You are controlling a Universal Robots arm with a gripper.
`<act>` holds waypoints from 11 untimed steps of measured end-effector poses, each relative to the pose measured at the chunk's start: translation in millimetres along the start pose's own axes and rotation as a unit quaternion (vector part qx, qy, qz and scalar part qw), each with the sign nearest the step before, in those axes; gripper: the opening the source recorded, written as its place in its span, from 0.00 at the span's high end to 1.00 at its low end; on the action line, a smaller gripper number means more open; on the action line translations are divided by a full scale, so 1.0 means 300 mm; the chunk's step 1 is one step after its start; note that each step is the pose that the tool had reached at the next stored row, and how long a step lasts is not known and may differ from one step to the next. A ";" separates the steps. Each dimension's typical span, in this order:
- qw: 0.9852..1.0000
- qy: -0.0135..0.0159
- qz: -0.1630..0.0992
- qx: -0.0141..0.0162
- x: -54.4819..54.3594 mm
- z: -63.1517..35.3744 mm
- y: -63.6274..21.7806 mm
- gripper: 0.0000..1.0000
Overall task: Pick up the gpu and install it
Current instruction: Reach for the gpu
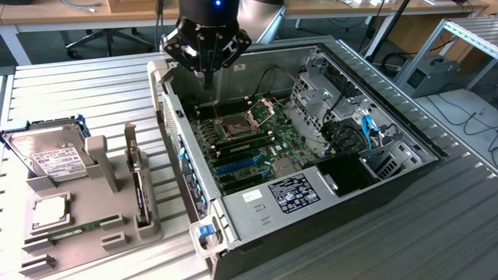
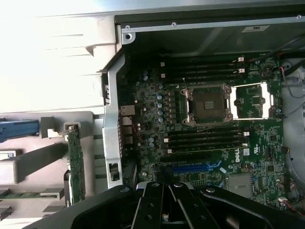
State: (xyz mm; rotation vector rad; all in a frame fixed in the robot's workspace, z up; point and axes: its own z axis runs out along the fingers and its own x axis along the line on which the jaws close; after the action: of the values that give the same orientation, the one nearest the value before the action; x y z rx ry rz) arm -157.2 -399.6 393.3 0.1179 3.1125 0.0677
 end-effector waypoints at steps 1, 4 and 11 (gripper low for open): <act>1.000 0.000 0.000 0.000 0.001 0.000 0.000 0.89; 1.000 0.000 0.000 0.000 0.005 0.000 0.000 0.89; 1.000 0.000 0.000 0.000 0.013 0.000 -0.001 0.89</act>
State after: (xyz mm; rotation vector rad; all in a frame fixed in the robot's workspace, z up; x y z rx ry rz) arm -161.2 -399.6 393.3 0.1179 3.1125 0.0677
